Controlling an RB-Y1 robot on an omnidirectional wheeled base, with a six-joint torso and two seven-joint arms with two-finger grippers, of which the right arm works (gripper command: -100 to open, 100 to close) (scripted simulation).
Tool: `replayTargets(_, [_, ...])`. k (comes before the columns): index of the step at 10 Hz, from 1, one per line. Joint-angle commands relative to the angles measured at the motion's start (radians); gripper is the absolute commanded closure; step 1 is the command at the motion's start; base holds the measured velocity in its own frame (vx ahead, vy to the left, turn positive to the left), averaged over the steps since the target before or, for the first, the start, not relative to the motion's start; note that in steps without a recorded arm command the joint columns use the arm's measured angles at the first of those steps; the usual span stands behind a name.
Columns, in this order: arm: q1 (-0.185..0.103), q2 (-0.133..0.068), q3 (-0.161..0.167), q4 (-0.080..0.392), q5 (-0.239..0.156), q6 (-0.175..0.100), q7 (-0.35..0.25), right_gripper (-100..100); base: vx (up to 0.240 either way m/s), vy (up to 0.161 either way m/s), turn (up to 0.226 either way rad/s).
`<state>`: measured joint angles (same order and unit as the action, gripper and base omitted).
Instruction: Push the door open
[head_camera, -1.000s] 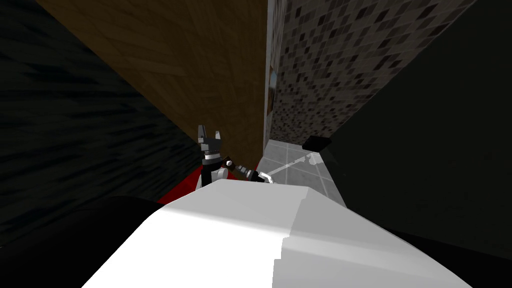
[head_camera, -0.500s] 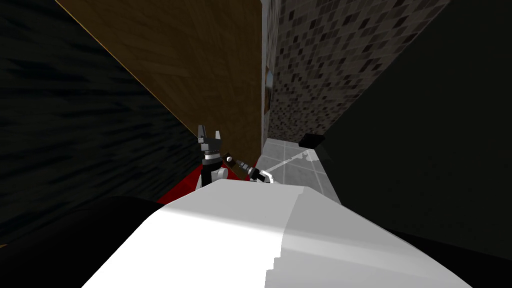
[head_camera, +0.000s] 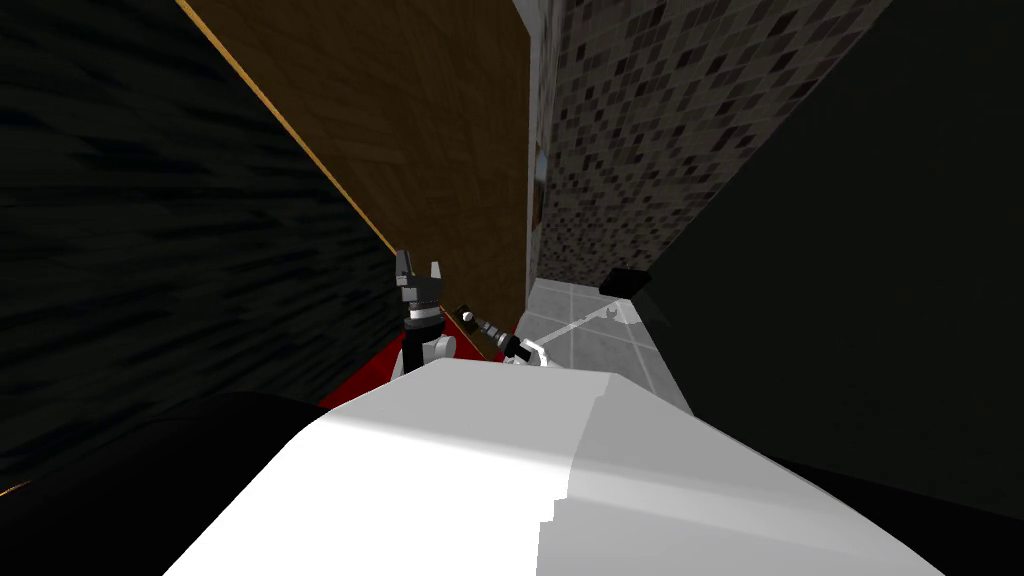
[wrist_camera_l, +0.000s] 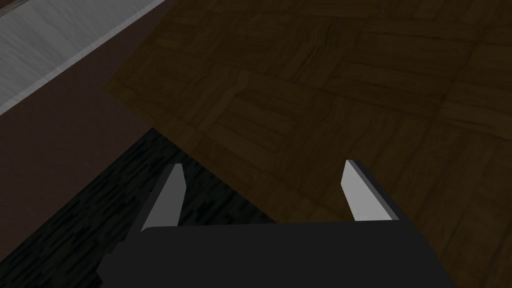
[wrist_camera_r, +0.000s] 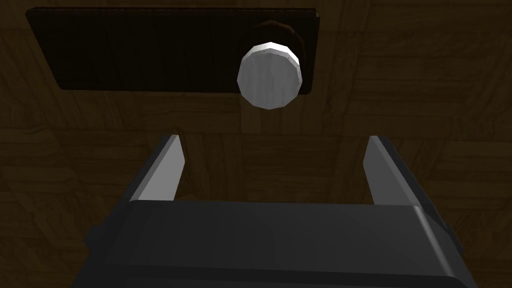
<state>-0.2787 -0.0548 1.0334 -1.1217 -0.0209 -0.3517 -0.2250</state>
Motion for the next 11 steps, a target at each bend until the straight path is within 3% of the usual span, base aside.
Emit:
replayTargets(1, [0.0,0.001,-0.006,0.004,0.001,-0.001,0.004,-100,0.115,0.172,0.035])
replayTargets(5, [-0.002,0.035,-0.019,0.02,0.004,-0.003,0.012,-100,0.099,0.17,0.024])
replayTargets(6, [-0.003,0.028,-0.017,0.021,0.004,-0.005,0.01,-100,0.046,0.068,-0.004])
replayTargets(7, [-0.003,0.028,-0.017,0.021,0.004,-0.005,0.01,100,-0.009,-0.009,-0.001])
replayTargets(11, [-0.003,0.028,-0.017,0.021,0.004,-0.005,0.01,100,-0.011,-0.018,0.001])
